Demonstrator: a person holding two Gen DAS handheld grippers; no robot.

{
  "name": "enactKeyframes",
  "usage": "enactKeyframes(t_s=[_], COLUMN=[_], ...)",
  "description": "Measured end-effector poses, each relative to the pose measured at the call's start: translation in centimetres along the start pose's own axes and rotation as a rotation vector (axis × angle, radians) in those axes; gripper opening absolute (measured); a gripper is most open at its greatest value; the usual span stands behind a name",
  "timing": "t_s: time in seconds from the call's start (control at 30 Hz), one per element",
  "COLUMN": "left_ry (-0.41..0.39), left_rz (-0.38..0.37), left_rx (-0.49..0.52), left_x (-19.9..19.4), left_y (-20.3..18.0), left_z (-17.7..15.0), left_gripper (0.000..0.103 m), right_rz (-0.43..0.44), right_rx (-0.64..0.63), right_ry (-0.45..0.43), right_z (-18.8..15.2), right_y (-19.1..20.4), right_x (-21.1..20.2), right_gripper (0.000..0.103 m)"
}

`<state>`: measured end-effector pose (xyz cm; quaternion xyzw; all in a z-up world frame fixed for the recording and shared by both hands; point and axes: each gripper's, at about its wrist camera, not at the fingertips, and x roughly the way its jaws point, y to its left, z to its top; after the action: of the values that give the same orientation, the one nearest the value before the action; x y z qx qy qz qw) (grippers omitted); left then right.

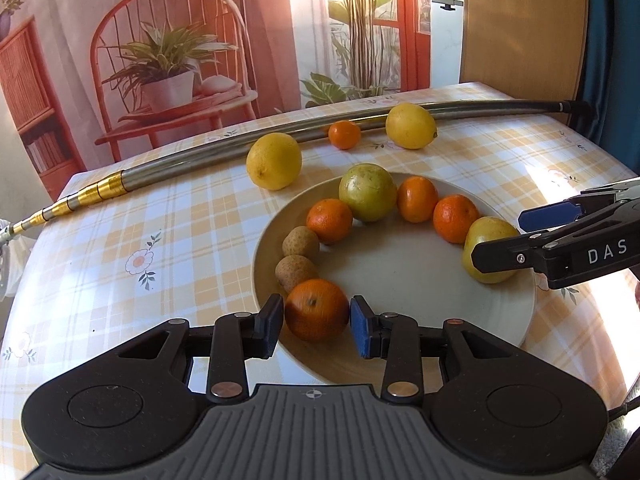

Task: Organize fruits
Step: 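Open the right tool to drop the lemon in the plate while the left tool releases the mandarin, then grasp an orange with the left tool while the right tool moves toward a yellow lemon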

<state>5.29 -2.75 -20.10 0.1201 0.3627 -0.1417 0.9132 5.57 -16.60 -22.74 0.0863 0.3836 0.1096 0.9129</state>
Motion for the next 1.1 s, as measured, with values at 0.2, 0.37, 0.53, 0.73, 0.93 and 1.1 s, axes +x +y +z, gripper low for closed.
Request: enactKeyframes(t_s=[0.2, 0.37, 0.53, 0.73, 0.93, 1.1], left_ry=[-0.003, -0.031, -0.04, -0.06, -0.07, -0.082], left_rz=[0.01, 0.027, 0.06, 0.096, 0.137, 0.164], left_rx=[-0.018, -0.043, -0.066, -0.096, -0.128, -0.187], left_x=[-0.3, -1.1, -1.5, -1.9, -2.2, -3.0], left_y=[-0.1, -0.2, 0.0, 0.6, 1.2, 2.7], left_z=[0.0, -0.2, -0.1, 0.0, 0.3, 0.9], left_gripper=[0.039, 0.04, 0.04, 0.04, 0.04, 0.04], right_rz=[0.0, -0.003, 0.001, -0.009, -0.025, -0.056], right_rx=[0.005, -0.007, -0.044, -0.033, -0.055, -0.066], right_ry=[-0.004, -0.04, -0.054, -0.061, -0.094, -0.132], right_z=[0.0, 0.0, 0.1, 0.1, 0.6, 1.7], right_y=[-0.2, 0.1, 0.8, 0.7, 0.8, 0.2], right_x=[-0.1, -0.6, -0.9, -1.2, -1.8, -2.6], right_gripper=[0.087, 0.087, 0.087, 0.087, 0.087, 0.087])
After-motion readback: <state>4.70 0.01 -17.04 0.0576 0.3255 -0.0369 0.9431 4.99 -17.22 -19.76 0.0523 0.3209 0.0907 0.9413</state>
